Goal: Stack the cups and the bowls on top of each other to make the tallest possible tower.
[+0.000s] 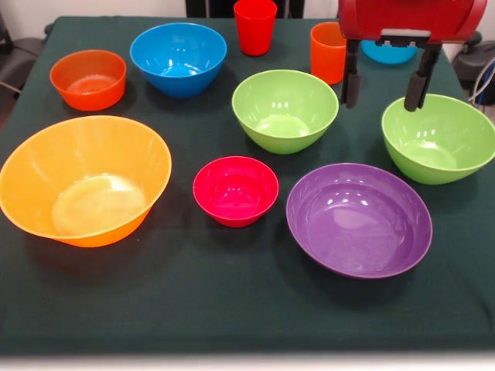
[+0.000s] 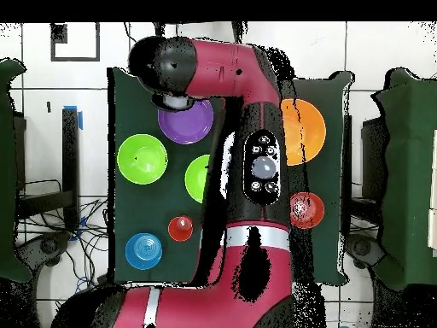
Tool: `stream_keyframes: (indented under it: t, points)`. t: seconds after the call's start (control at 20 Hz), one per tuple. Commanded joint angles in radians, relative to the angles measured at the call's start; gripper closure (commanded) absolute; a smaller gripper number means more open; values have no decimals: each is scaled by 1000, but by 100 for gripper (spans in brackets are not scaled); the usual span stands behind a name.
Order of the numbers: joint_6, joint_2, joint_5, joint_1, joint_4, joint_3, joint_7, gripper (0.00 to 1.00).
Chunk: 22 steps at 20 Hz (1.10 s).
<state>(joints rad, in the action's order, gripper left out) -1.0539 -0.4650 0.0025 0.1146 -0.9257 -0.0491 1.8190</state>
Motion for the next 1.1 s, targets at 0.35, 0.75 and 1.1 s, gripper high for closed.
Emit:
stream_keyframes:
  t: [0.35, 0.75, 1.1]
  points:
    - [42, 35, -50, -8, -20, -105, -99, 0]
    - [57, 22, -53, -6, -43, -101, -95, 0]
    - [54, 4, -42, 0, -62, -108, -97, 0]
